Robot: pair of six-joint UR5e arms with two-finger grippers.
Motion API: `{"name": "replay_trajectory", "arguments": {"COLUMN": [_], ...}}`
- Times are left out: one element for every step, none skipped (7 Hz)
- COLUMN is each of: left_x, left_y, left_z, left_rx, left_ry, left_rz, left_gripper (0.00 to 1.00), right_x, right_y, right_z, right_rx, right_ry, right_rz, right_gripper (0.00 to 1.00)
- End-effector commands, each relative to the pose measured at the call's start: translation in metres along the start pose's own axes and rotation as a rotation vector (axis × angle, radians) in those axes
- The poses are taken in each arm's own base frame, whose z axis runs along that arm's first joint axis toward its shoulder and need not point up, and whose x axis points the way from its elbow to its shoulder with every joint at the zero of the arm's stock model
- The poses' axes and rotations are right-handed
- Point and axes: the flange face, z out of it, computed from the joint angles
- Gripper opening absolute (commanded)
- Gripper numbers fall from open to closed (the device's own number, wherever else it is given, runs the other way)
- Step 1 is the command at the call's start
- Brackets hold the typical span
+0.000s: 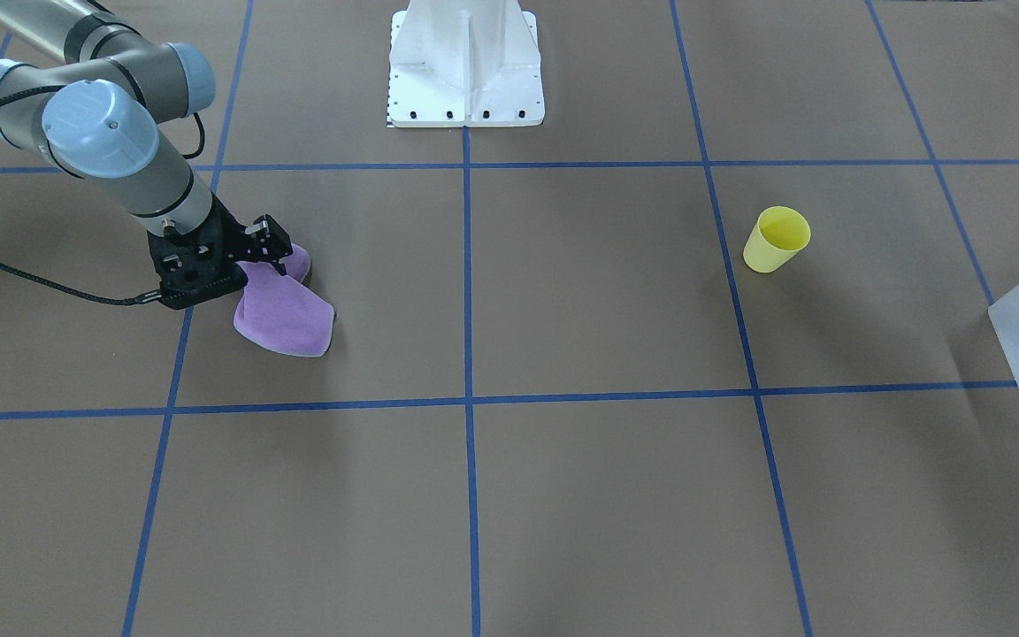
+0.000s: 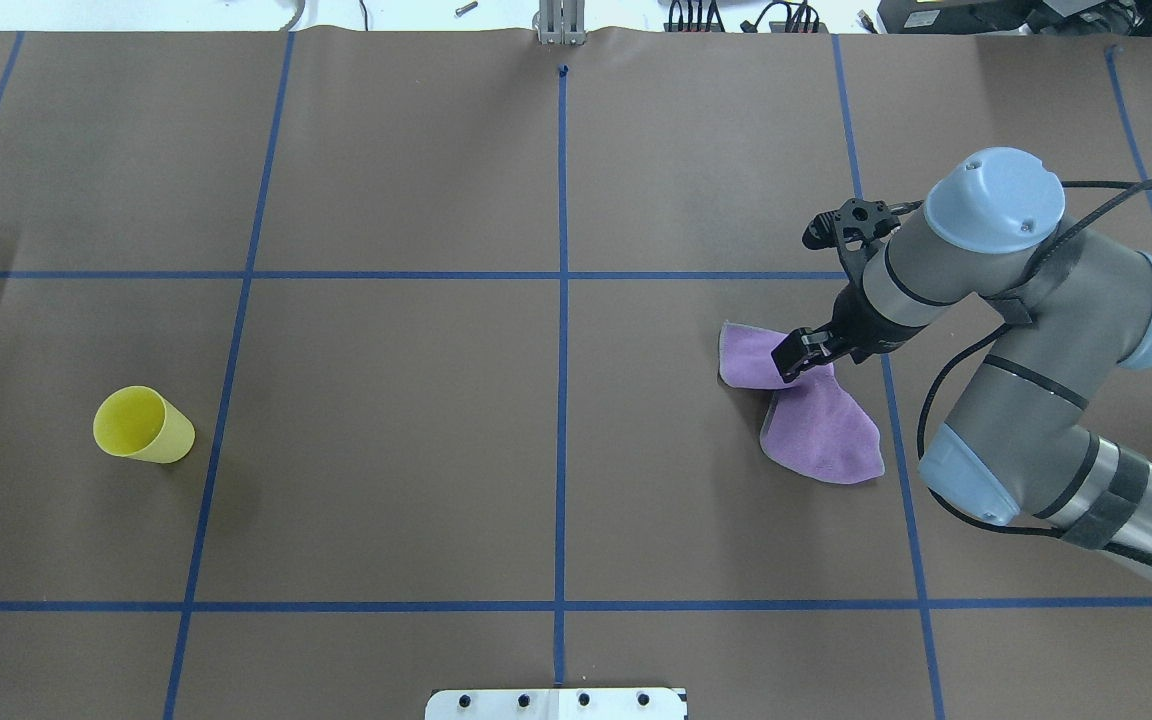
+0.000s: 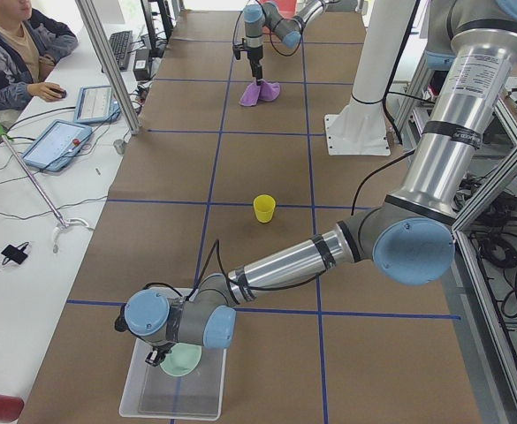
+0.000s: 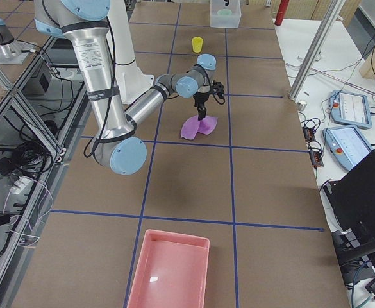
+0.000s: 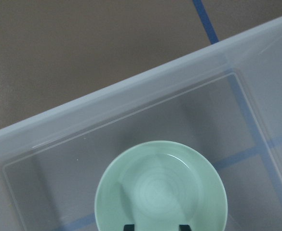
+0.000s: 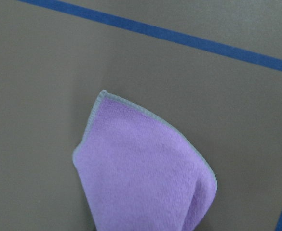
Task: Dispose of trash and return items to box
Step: 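Lower the right gripper onto the purple cloth and pinch it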
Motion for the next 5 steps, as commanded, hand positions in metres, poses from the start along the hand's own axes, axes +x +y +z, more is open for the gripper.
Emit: {"name": "replay_trajectory", "arguments": {"left_x": [0.010, 0.011, 0.032, 0.061, 0.108], "left_y": [-0.009, -0.019, -0.048, -0.073, -0.096], "left_z": [-0.019, -0.030, -0.054, -0.084, -0.117], "left_rx": [0.042, 0.048, 0.051, 0.057, 0.071], "left_ry": [0.041, 0.043, 0.056, 0.056, 0.057], "left_rz": [-0.023, -0.060, -0.117, -0.153, -0.250], "left_gripper": [0.60, 0.61, 0.63, 0.68, 0.70], "right_x": [0.005, 0.005, 0.012, 0.016, 0.018], "right_y": [0.005, 0.010, 0.019, 0.030, 0.043], "right_z": [0.002, -0.004, -0.008, -0.015, -0.037], "right_rx": [-0.010, -0.014, -0.016, -0.014, -0.011], "right_ry": [-0.041, -0.055, -0.056, -0.057, -0.068], "right_rz": [0.056, 0.060, 0.080, 0.080, 0.090], "right_gripper": [0.01, 0.00, 0.00, 0.00, 0.00]}}
